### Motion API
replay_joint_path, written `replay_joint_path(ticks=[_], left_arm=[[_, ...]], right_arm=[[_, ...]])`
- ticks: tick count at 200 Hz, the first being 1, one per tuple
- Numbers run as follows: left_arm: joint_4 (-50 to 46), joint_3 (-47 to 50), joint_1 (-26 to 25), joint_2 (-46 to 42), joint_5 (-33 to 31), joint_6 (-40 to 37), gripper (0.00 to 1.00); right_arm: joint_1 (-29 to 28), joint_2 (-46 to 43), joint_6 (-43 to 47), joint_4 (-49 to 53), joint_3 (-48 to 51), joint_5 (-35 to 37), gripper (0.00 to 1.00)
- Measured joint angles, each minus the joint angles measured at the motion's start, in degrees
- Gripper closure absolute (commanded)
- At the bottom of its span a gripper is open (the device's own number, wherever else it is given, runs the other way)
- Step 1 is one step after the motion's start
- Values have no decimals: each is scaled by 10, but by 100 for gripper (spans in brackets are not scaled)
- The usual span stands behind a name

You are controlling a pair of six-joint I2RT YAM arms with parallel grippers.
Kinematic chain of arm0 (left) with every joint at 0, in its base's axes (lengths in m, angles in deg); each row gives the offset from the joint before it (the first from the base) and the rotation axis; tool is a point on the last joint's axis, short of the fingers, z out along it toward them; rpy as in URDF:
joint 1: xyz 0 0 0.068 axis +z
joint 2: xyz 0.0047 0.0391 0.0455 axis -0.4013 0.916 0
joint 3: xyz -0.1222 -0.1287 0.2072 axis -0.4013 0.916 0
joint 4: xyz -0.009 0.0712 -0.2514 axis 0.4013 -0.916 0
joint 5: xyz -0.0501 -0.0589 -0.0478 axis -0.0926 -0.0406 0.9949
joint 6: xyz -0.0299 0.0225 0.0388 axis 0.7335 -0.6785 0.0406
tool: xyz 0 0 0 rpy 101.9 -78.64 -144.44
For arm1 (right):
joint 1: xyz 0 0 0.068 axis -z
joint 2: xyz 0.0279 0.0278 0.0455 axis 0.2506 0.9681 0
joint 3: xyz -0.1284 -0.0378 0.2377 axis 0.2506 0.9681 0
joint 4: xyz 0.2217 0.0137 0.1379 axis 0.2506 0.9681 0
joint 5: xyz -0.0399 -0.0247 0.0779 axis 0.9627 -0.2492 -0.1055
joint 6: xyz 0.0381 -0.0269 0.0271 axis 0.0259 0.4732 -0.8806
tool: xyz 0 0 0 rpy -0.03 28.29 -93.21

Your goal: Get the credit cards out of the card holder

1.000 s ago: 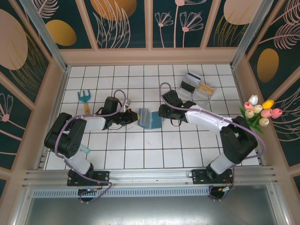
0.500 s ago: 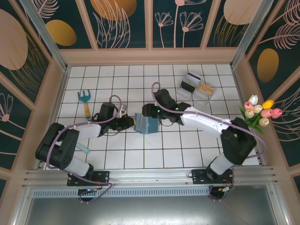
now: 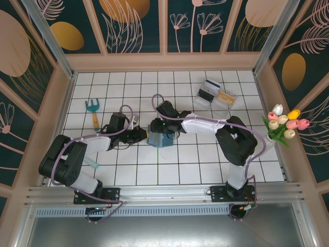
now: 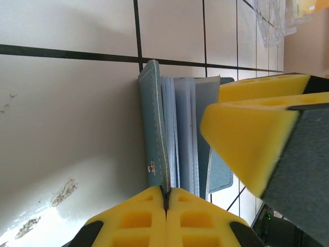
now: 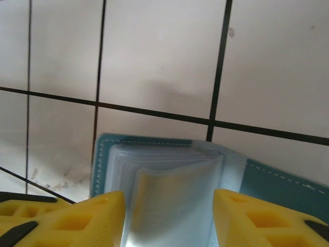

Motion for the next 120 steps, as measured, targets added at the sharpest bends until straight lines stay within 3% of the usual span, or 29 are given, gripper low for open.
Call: replay_joint_path(ticks=[52,120], left_arm=[[2,4,0,-2,-2,5,100],[2,5,0,-2,-6,11,100]], right_arm=[[0,7,2,26,-1,20,51],[2,5,2,69,8,108,53]])
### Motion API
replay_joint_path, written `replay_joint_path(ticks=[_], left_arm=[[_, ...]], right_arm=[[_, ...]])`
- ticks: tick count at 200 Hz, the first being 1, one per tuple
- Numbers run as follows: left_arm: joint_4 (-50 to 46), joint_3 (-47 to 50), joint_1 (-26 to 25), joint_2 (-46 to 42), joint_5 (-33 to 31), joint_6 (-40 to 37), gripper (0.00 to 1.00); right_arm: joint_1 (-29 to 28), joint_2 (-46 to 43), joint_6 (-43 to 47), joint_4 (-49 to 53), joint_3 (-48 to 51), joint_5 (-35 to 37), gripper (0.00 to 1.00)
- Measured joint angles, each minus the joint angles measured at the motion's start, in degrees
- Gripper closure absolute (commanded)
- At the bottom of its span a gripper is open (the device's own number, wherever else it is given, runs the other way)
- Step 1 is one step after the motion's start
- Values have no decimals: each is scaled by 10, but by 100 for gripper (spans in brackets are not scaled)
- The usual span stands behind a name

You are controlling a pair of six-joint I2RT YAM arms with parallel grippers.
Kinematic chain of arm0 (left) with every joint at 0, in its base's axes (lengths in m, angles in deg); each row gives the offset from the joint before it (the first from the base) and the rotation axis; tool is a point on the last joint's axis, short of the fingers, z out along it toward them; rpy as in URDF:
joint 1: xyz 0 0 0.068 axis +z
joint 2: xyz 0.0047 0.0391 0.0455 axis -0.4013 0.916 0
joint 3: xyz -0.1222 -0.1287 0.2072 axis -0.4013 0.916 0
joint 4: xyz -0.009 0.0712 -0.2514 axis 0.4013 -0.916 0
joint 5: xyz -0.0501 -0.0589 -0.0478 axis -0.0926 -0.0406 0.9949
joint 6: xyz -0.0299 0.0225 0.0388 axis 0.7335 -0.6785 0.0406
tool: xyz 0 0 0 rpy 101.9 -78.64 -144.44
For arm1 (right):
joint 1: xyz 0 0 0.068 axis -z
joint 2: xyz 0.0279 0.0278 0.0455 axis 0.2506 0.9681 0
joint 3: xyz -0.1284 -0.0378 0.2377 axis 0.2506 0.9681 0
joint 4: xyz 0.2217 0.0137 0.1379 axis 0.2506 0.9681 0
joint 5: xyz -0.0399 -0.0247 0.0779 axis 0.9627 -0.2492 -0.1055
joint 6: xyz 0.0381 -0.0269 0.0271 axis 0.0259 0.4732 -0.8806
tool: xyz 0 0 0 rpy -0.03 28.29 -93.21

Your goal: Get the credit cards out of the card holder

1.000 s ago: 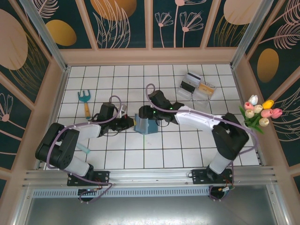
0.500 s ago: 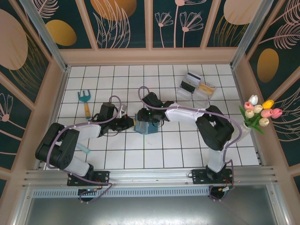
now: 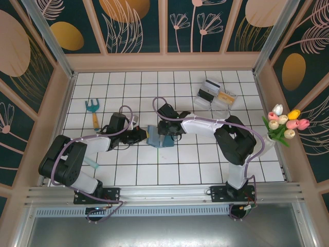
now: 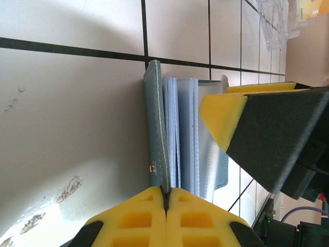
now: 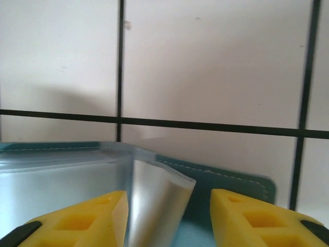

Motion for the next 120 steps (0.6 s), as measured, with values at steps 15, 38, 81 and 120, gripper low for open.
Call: replay_joint_path(ticks=[15,38,81,120], left_arm=[[0,0,0,0,0,2,100],[0,0,0,-1,0,4,100],[0,0,0,-10,1,7,100],[0,0,0,-17,5,7,100]], right_arm=[[1,-2,0,9,8,17,53],[2,-7,-2,30,10,42,53],[-5,-72,8,27,5,51,52],[-9,-99,10,-47,0,-47,52]])
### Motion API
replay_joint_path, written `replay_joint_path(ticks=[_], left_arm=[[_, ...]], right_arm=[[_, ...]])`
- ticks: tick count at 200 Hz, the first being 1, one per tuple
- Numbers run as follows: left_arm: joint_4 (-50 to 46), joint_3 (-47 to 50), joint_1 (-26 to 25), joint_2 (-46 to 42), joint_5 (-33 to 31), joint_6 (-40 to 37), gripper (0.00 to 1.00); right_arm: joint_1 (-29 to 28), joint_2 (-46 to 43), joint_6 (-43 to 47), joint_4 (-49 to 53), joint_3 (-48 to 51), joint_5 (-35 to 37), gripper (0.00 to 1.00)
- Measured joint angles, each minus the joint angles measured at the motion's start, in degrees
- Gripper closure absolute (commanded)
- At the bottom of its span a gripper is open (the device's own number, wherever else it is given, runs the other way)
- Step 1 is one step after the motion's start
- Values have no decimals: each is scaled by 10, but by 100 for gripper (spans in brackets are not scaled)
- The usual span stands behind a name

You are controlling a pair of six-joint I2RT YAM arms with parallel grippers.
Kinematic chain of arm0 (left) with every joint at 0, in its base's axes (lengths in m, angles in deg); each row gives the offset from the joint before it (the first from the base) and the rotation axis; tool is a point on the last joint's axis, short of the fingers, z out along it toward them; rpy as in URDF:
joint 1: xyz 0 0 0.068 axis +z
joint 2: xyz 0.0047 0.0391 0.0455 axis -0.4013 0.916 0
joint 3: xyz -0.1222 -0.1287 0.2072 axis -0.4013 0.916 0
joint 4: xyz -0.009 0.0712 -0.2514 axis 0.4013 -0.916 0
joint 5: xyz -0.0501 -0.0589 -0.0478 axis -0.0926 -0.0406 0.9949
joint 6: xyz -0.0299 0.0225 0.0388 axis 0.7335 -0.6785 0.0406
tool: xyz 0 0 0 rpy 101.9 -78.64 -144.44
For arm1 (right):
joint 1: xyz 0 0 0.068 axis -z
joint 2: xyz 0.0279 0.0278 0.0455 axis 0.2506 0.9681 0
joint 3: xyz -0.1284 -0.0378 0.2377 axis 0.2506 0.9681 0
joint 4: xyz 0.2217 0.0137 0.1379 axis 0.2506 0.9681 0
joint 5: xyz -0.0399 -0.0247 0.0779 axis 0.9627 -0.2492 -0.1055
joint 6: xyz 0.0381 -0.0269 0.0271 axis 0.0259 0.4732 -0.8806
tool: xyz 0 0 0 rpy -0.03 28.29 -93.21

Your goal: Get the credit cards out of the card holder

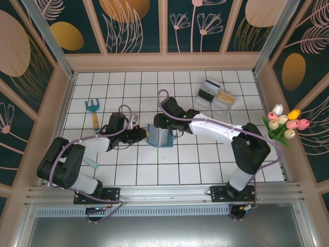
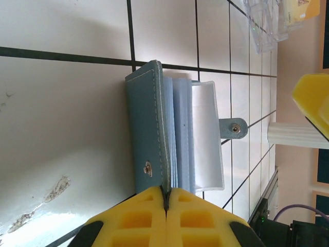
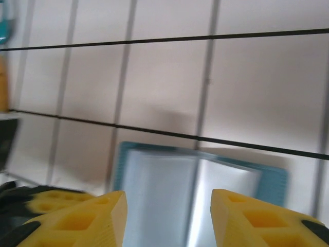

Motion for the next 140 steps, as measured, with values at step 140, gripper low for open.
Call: replay_joint_path(ticks=[140], left_arm=[[0,0,0,-1,1,0,100]], right_arm=[[0,84,-4,-8,-13,-80,63]])
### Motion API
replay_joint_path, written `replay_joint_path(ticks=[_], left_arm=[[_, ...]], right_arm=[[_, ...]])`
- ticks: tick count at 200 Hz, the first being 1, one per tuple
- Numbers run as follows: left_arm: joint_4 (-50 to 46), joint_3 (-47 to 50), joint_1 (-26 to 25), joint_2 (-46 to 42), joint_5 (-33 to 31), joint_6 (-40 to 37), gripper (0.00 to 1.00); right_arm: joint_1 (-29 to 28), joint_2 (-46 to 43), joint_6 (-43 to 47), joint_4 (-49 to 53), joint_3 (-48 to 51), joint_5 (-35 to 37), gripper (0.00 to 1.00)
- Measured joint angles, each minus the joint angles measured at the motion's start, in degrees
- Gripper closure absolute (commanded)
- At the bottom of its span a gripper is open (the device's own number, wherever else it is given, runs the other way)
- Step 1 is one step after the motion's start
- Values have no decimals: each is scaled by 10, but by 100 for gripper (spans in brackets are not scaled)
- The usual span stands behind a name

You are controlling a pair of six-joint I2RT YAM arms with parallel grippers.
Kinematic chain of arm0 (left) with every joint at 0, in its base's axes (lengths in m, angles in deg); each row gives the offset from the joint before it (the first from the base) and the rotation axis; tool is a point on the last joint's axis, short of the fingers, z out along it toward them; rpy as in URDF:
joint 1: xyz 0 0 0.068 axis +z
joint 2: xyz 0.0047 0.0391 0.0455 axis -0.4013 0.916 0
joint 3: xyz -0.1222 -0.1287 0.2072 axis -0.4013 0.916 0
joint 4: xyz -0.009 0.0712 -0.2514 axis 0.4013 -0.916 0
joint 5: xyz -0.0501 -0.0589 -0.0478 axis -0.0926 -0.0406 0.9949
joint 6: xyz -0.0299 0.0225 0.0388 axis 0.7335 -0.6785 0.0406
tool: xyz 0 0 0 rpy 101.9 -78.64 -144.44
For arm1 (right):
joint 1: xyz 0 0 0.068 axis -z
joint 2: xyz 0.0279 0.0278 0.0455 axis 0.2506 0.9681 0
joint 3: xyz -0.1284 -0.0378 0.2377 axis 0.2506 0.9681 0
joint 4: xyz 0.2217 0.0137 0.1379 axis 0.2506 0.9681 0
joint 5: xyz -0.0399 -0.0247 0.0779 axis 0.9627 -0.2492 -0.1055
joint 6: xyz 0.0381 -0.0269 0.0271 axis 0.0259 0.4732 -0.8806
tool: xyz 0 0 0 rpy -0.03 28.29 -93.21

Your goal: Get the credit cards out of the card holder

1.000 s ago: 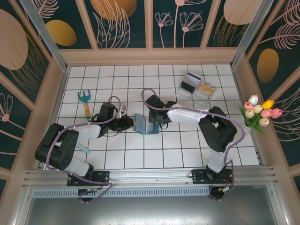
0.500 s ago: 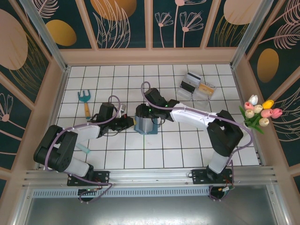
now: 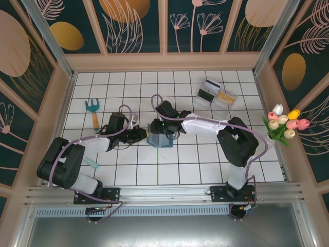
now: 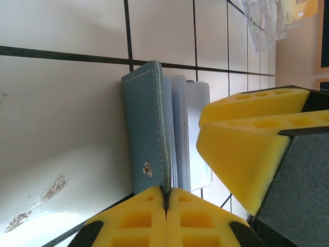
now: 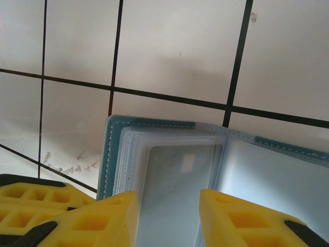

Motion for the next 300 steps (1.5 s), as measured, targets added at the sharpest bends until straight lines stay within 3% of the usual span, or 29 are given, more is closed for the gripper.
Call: replay_joint_path(ticks=[33,79,123,145,192,240,300], left_arm=[[-9,0,0,0,-11,0,100],[-21,0,0,0,-27,-1,96],[-12,0,0,0,-12,10,72],[11,2,0,0,8,19,68],[39,3,0,31,29,23,70],[43,3,0,47,31,22,83],[38,3,0,47,27,21,91]], right_arm=[[0,21,1,0,-3,-9,69],[0,26,2,2,-3,-7,62],[2,28,3,2,4,1,59],[6,28,2,-10,25,-11,57],[12,28,0,-34,43,-25,55],[14,28,-2,-42,47,-28,56],[19,26,-9,-50,56,-28,61]])
